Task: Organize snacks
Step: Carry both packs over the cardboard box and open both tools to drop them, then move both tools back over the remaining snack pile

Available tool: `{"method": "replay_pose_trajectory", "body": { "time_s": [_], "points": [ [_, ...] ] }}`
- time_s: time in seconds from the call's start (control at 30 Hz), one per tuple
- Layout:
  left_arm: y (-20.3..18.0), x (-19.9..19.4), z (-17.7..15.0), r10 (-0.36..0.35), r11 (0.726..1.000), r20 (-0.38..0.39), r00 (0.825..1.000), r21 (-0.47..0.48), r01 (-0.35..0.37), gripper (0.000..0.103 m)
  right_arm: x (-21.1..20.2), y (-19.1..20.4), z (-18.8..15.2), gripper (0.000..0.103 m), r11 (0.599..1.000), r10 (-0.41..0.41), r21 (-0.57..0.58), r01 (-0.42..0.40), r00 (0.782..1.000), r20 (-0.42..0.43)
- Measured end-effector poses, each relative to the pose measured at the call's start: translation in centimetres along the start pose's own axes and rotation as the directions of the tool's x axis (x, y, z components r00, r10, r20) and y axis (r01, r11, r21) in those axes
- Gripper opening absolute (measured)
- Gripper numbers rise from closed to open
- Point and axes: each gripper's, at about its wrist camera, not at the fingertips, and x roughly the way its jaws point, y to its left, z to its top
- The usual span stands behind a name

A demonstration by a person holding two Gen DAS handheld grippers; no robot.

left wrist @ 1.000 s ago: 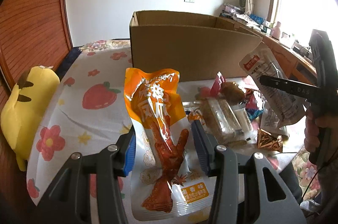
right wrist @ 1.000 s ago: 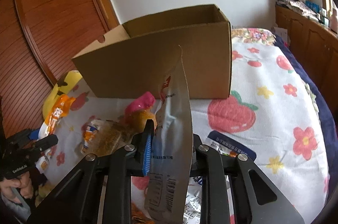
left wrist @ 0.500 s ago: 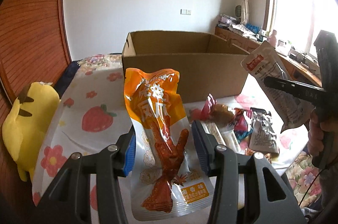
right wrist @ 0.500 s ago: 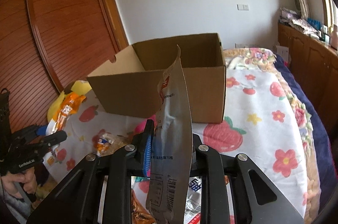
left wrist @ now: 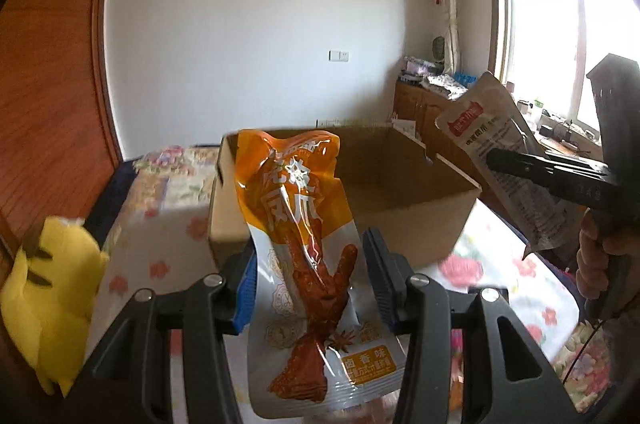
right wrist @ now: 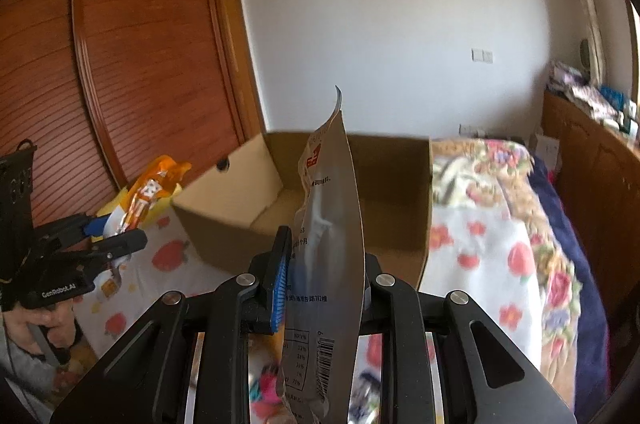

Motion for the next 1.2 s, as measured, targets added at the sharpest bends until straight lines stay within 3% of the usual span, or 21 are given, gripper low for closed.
{"method": "replay_pose_trajectory", "body": {
  "time_s": [0.2,0.4,0.8,0.93,0.97,1.03,1.2],
  "points": [
    [0.9,3.5,3.5,-0.004,1.0,0.014,1.0,0.019,0.004,0.047,2.4,-0.5,3.7,0.022,0.999,-0.001,-0.044,0.003,0.999,0.035],
    [1.7,7.7,5.5,-0.008,1.0,-0.006,1.0,0.014,0.008,0.047,6.3,-1.4,5.9,0.022,0.998,-0.003,-0.066,0.003,1.0,0.01],
    [2.0,13.7,4.5,-0.013,1.0,-0.108,0.994,0.006,0.014,0.054,13.4,-3.4,5.1,0.022,0.998,-0.05,-0.054,0.043,0.991,-0.121],
    [1.4,14.3,3.7,0.015,1.0,-0.124,0.992,0.02,-0.012,0.061,14.0,-3.2,4.4,0.024,0.998,-0.054,-0.043,0.049,0.988,-0.141],
    [1.3,14.3,3.6,0.014,1.0,-0.127,0.992,0.024,-0.011,0.061,14.1,-3.2,4.3,0.032,0.998,-0.054,-0.041,0.048,0.988,-0.146],
    [1.1,14.0,3.3,0.018,0.999,-0.123,0.992,0.033,-0.014,0.061,14.3,-3.2,4.1,0.037,0.998,-0.057,-0.044,0.05,0.986,-0.155],
    [1.1,11.9,2.9,0.008,1.0,-0.107,0.994,0.026,-0.006,0.061,13.0,-3.2,3.8,0.038,0.998,-0.045,-0.044,0.039,0.987,-0.154]
  ]
}}
